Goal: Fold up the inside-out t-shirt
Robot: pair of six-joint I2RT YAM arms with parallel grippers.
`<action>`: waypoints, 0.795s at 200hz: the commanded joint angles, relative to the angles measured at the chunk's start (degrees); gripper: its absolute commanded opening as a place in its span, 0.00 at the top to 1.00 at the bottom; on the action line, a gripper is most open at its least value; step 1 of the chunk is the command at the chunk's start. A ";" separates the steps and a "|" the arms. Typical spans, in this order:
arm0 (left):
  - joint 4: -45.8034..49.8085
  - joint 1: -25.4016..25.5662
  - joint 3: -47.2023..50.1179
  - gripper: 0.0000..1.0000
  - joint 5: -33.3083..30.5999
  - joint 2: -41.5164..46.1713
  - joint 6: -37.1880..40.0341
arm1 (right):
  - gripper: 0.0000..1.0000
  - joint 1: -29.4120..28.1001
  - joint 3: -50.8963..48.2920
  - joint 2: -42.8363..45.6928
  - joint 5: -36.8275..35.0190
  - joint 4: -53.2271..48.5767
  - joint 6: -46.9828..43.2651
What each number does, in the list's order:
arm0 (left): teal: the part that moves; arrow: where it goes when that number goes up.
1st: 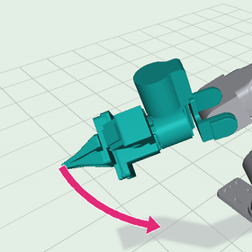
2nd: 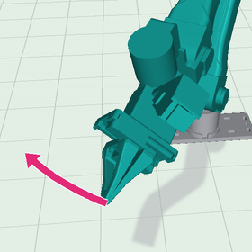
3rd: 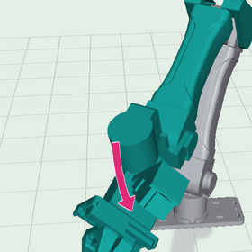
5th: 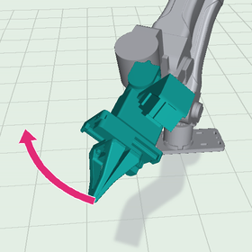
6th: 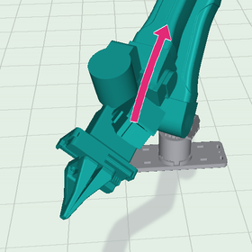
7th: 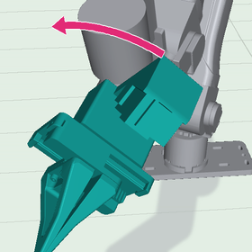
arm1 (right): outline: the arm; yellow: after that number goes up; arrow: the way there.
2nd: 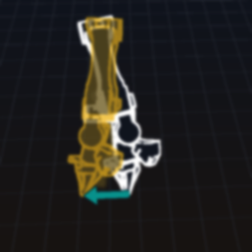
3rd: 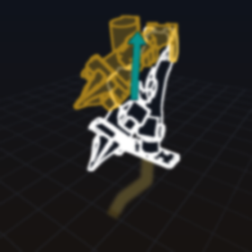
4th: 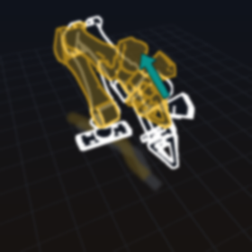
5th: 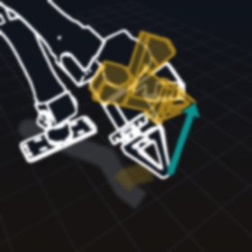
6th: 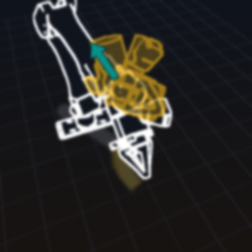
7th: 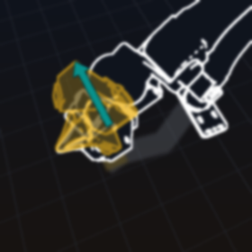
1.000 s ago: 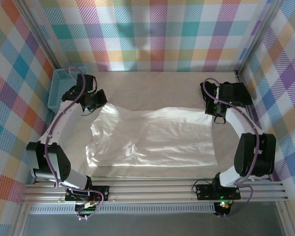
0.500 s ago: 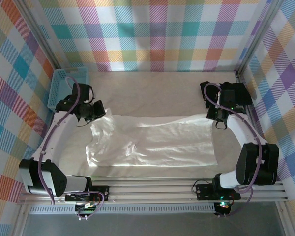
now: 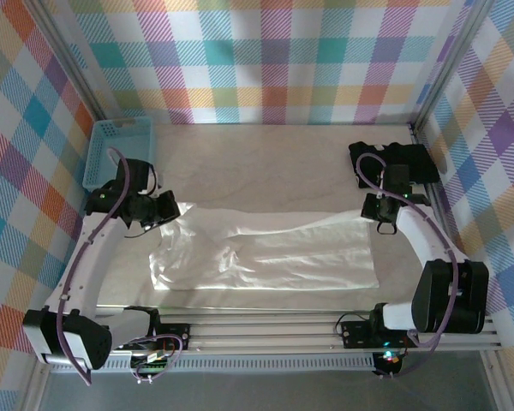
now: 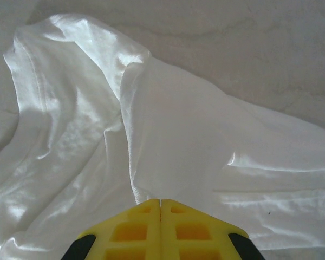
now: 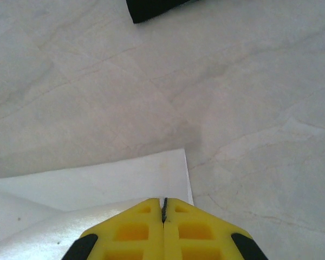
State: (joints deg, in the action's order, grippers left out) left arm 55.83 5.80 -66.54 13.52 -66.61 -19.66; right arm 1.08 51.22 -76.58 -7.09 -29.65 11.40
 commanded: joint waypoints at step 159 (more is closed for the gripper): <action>-1.80 -1.14 6.90 1.00 2.93 1.97 0.16 | 0.37 -52.37 -7.51 -0.02 1.89 35.57 -11.93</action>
State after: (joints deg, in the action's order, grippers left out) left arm 54.85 5.32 -58.54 15.00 -64.64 -18.68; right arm -39.27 42.24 -68.86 -4.86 -9.43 6.15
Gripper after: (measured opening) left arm 0.048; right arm 0.626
